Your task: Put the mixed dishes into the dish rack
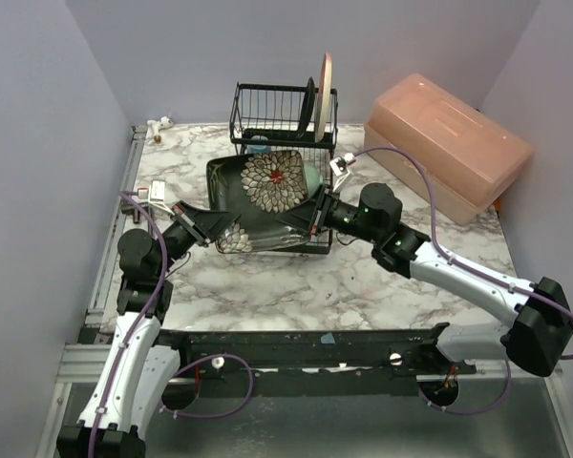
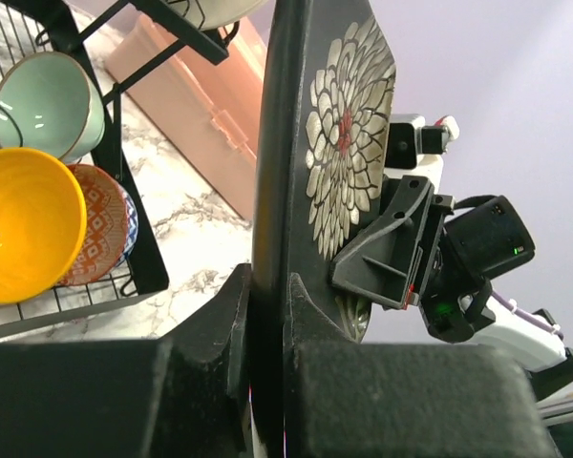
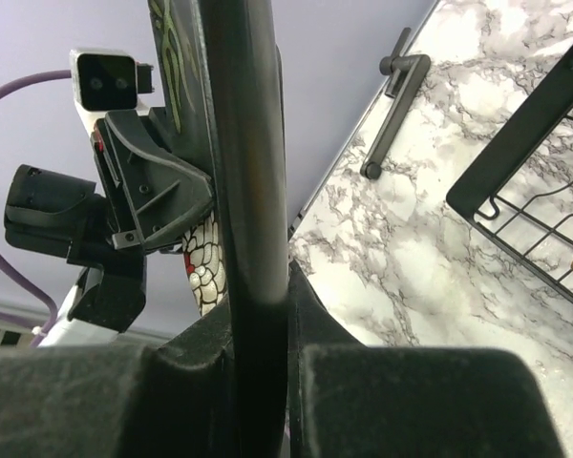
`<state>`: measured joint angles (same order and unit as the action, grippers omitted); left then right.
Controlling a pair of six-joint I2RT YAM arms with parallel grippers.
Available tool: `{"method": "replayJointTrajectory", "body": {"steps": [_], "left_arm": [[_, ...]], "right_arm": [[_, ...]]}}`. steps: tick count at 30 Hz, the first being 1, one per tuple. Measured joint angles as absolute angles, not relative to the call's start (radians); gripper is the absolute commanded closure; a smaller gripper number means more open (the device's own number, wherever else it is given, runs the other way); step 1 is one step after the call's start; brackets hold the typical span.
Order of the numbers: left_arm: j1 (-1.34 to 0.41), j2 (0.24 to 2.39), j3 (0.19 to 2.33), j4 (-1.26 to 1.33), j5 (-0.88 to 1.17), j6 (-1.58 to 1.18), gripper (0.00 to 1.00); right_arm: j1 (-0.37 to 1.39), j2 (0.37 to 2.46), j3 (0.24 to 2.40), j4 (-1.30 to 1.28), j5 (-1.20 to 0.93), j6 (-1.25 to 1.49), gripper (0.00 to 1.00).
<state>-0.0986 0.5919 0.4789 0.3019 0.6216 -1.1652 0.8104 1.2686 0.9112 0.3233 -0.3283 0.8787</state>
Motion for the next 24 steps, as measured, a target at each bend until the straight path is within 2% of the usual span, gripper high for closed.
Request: {"method": "replayJointTrajectory", "body": {"steps": [1, 2, 6, 8, 10, 15, 19, 24], "left_arm": [[-0.099, 0.609, 0.498, 0.281, 0.622, -1.159, 1.0], [-0.1, 0.617, 0.517, 0.261, 0.622, -1.155, 0.94], [-0.1, 0.632, 0.624, 0.136, 0.614, -1.1, 0.5], [-0.1, 0.632, 0.68, 0.081, 0.596, -1.056, 0.33], [-0.1, 0.623, 0.753, -0.009, 0.562, -0.984, 0.24], [-0.101, 0.593, 0.903, -0.221, 0.439, -0.783, 0.13], [-0.105, 0.551, 1.004, -0.382, 0.272, -0.617, 0.11], [-0.107, 0.508, 1.029, -0.493, 0.076, -0.466, 0.11]], "right_arm": [[0.81, 1.269, 0.915, 0.316, -0.321, 0.883, 1.0], [0.81, 1.269, 0.921, 0.31, -0.315, 0.889, 1.0], [0.82, 1.26, 0.976, 0.254, -0.286, 0.894, 1.0], [0.839, 1.254, 1.016, 0.21, -0.261, 0.89, 1.0], [0.856, 1.249, 1.049, 0.151, -0.223, 0.889, 1.0], [0.874, 1.252, 1.139, -0.006, -0.129, 0.886, 1.0], [0.87, 1.277, 1.237, -0.109, -0.009, 0.872, 1.0], [0.871, 1.351, 1.389, -0.223, 0.131, 0.84, 1.0]]}}
